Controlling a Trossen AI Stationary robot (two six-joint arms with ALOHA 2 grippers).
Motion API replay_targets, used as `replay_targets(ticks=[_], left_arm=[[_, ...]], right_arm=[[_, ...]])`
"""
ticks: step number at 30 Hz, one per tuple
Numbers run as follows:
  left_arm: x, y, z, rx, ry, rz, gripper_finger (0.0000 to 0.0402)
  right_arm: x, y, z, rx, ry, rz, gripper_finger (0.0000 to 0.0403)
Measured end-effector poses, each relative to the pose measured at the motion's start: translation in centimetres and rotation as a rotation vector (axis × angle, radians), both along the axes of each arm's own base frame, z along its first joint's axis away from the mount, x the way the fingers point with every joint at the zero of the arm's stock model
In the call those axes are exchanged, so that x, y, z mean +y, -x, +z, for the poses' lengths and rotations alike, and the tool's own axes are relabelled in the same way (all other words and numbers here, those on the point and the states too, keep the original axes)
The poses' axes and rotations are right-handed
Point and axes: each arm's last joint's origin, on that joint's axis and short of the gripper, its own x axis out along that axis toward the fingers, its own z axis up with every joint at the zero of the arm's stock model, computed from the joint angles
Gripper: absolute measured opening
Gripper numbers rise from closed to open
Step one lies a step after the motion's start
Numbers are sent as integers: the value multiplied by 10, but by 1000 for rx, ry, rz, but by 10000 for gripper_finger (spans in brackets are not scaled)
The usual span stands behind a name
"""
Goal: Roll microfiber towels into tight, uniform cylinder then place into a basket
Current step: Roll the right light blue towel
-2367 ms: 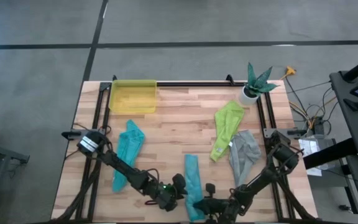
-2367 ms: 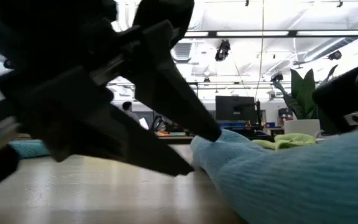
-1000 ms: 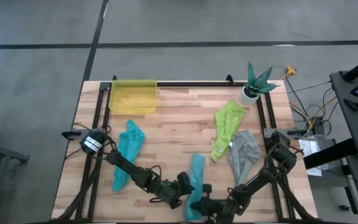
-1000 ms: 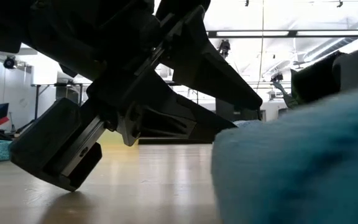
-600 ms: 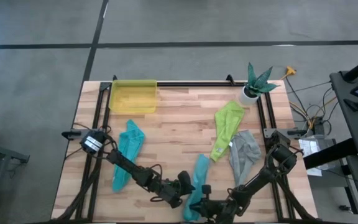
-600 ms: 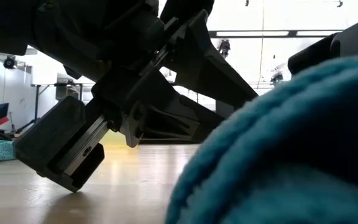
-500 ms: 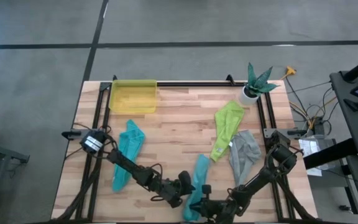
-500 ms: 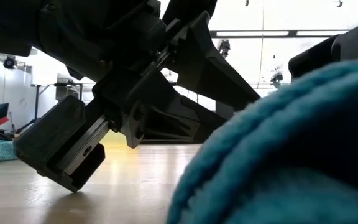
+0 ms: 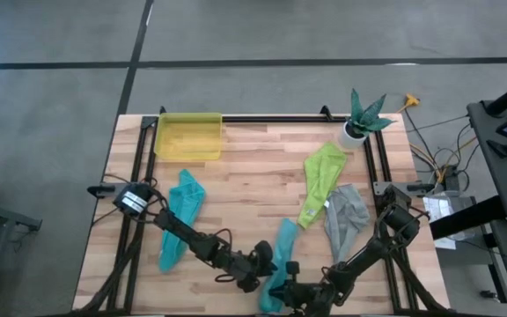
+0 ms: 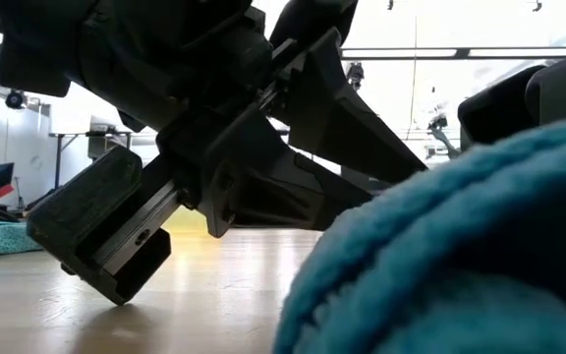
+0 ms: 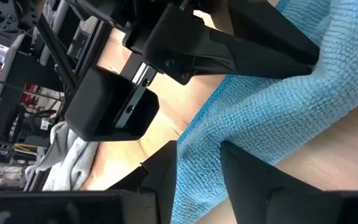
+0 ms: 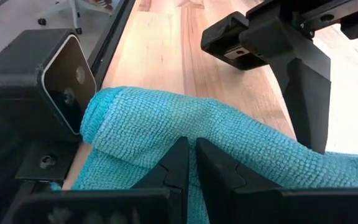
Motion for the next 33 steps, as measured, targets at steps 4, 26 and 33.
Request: replay_targets(ticks=[4,26,33], left_arm=[[1,-8,-4,7,13,-13,74],[-16,-45,-36,199,-73,6,12],[-16,-45,-36,199,-71,9,12]], right_arm=[[0,0,0,-1,-1,0,27],[5,6,16,0,-3,26,27],[2,21,42,69,-18,-12,27]])
